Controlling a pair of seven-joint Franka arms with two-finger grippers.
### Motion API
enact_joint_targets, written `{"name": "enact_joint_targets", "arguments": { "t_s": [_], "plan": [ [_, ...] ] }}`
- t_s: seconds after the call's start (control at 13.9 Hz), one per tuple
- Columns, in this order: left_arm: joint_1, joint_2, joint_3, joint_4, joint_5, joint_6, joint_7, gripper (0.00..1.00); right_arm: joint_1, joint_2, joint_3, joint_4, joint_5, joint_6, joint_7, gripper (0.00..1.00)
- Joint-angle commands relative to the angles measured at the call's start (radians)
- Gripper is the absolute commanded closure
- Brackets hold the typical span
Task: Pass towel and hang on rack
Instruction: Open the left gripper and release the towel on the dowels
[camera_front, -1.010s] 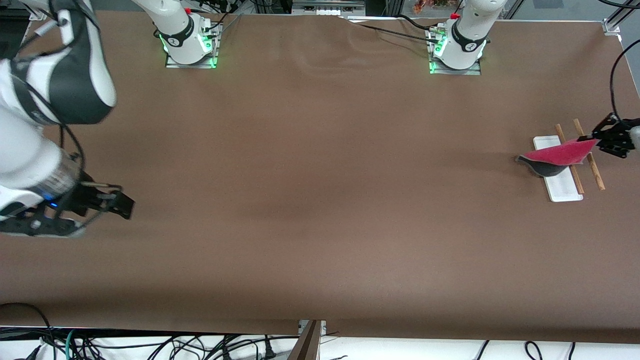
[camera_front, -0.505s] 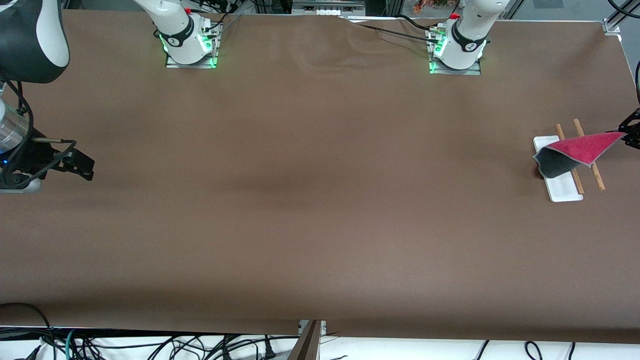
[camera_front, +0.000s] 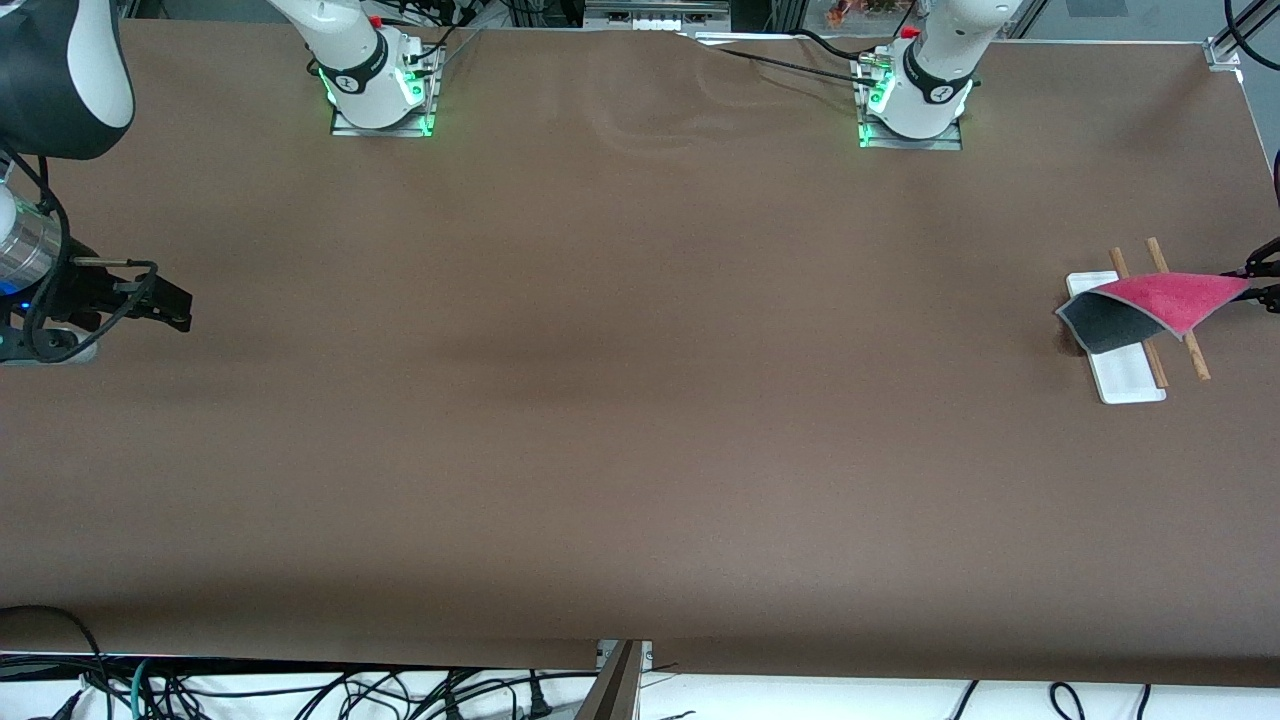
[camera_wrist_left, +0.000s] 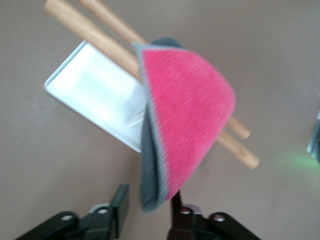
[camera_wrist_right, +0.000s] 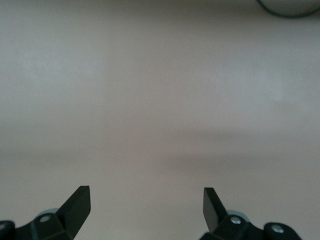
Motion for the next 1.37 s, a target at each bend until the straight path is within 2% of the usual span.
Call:
{"name": "enact_joint_targets", "arguments": {
  "t_s": [0.0,0.14,0.36,0.51,0.72,0.94,1.3],
  "plan": [
    [-0.012,0.071,-0.011,0.104,-0.018,0.054,0.020,0.00,-0.016,-0.043,0.009,-0.023,0.035,0.073,-0.016,0.00],
    [-0.041,0.065,-0.011,0.174,-0.009,0.056,0.014,0.00,-0.022,-0.072,-0.023,-0.022,0.077,0.072,-0.016,0.00],
    [-0.106,0.040,-0.009,0.269,0.006,0.022,-0.029,0.00,-0.024,-0.085,-0.060,-0.020,0.078,0.001,-0.022,0.00],
    [-0.118,0.023,-0.022,0.289,0.008,-0.015,-0.119,0.00,-0.024,-0.086,-0.068,-0.022,0.080,-0.006,-0.024,0.00],
    [-0.190,-0.029,-0.011,0.315,0.025,-0.087,-0.139,0.00,-0.024,-0.079,-0.061,-0.020,0.080,-0.019,-0.077,0.00],
    [-0.276,-0.114,-0.012,0.315,0.080,-0.150,-0.395,0.00,-0.022,-0.062,-0.065,0.001,0.101,-0.025,-0.088,0.00],
    [-0.412,-0.187,-0.020,0.303,0.108,-0.249,-0.794,0.00,-0.014,-0.036,-0.050,0.049,0.104,-0.026,-0.093,0.00]
  ]
}}
